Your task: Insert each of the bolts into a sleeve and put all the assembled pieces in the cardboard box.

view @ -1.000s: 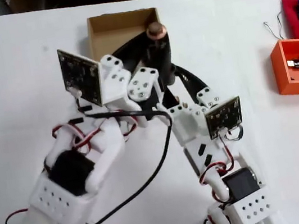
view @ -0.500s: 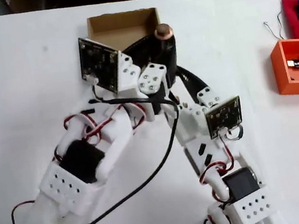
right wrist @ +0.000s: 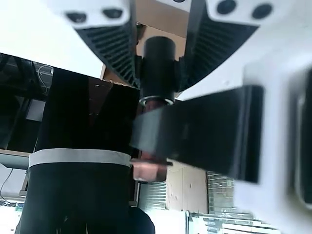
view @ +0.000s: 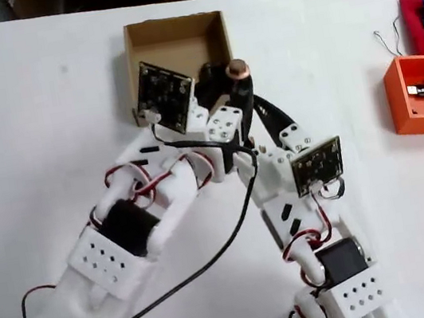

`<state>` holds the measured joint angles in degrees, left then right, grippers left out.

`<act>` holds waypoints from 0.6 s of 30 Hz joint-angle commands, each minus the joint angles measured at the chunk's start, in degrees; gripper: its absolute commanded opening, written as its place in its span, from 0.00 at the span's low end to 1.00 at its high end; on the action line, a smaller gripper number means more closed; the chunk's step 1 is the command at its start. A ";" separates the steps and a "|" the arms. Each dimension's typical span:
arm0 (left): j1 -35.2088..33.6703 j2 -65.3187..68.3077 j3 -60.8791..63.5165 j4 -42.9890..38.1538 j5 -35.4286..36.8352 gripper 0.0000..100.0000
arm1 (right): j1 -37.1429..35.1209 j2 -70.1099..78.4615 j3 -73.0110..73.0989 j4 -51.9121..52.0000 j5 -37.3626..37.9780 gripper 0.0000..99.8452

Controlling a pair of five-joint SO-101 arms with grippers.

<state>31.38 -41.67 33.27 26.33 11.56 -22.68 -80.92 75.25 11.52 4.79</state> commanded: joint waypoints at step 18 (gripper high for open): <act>-4.75 -0.53 -2.86 12.13 -5.27 0.20 | 0.40 -1.27 -0.53 -1.36 0.53 0.02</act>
<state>28.84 -41.85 33.01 38.11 7.08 -22.86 -80.84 75.96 11.60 5.05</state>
